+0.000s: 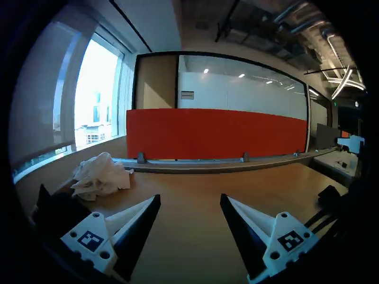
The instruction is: Fold towel
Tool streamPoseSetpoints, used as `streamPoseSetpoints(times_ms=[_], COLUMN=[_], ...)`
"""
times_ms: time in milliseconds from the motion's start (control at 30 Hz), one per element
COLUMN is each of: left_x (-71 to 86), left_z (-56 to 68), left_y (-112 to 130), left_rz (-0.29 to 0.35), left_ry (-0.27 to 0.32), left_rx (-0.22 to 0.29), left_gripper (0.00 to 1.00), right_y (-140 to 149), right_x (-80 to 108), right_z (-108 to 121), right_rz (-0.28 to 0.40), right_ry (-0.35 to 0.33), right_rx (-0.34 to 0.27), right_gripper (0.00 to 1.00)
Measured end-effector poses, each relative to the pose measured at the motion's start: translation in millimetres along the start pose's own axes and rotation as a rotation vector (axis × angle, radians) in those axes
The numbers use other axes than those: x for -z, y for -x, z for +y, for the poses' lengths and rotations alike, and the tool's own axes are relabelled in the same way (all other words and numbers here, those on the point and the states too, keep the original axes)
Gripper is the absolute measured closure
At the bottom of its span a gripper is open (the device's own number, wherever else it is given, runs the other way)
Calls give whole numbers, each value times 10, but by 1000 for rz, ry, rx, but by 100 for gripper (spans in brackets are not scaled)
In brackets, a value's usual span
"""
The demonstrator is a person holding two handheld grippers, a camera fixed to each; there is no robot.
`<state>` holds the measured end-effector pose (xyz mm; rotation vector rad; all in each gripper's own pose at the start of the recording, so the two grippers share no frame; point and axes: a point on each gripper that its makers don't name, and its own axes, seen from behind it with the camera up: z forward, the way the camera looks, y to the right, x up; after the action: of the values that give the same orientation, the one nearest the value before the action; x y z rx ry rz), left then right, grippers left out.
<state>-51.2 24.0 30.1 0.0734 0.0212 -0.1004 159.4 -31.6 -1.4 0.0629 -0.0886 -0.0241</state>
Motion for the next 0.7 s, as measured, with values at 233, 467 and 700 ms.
streamPoseSetpoints(times_ms=[233,467,700], left_x=[-8,-9,-38], left_z=[-1,-113,-262], left_y=[157,343,557], left_rz=[38,71,99], left_ry=[-13,-32,-42], left_rx=[-44,-53,-43], left_gripper=[7,7,7], right_y=[14,55,164], right_x=[11,-1,-8], right_z=[79,174,148], right_rz=[8,22,33], right_ry=[13,34,49], right_rx=[-12,-26,-15], right_gripper=[0,0,0])
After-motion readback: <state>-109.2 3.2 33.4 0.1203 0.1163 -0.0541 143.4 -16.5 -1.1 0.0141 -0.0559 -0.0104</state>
